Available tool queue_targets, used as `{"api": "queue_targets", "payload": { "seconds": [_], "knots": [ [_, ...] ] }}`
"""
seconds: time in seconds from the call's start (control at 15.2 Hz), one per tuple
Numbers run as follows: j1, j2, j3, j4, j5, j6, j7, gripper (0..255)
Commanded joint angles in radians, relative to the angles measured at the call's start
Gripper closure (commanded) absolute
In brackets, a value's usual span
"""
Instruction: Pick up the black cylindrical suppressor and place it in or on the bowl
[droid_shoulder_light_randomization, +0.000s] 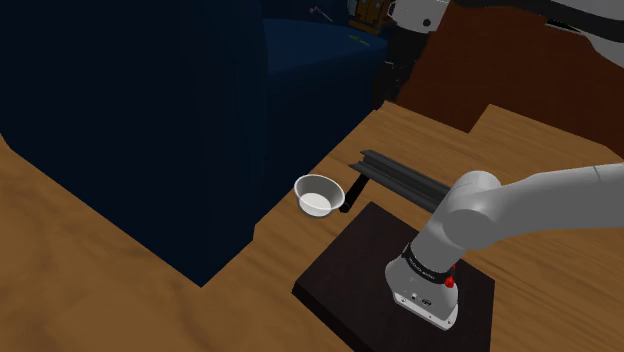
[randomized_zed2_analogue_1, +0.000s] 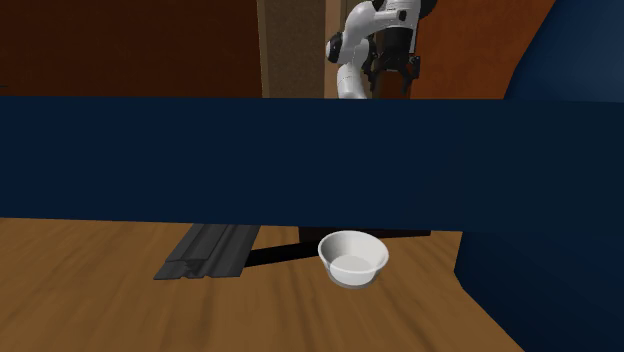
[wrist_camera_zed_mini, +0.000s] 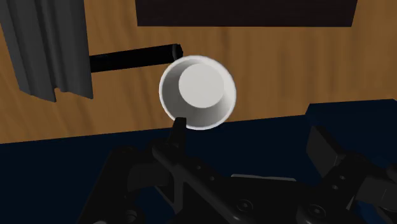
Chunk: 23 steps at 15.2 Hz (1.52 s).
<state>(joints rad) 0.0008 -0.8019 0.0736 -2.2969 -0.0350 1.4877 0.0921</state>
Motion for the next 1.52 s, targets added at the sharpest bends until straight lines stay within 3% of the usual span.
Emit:
{"api": "queue_targets", "payload": {
  "seconds": [0.0, 0.73, 1.45],
  "knots": [
    [0.0, 0.0, 0.0, 0.0, 0.0, 0.0, 0.0, 0],
    [-0.134, 0.181, -0.014, -0.189, -0.042, 0.326, 0.204, 0],
    [-0.276, 0.475, -0.051, -0.262, -0.11, 0.649, 0.419, 0]
  ]
}}
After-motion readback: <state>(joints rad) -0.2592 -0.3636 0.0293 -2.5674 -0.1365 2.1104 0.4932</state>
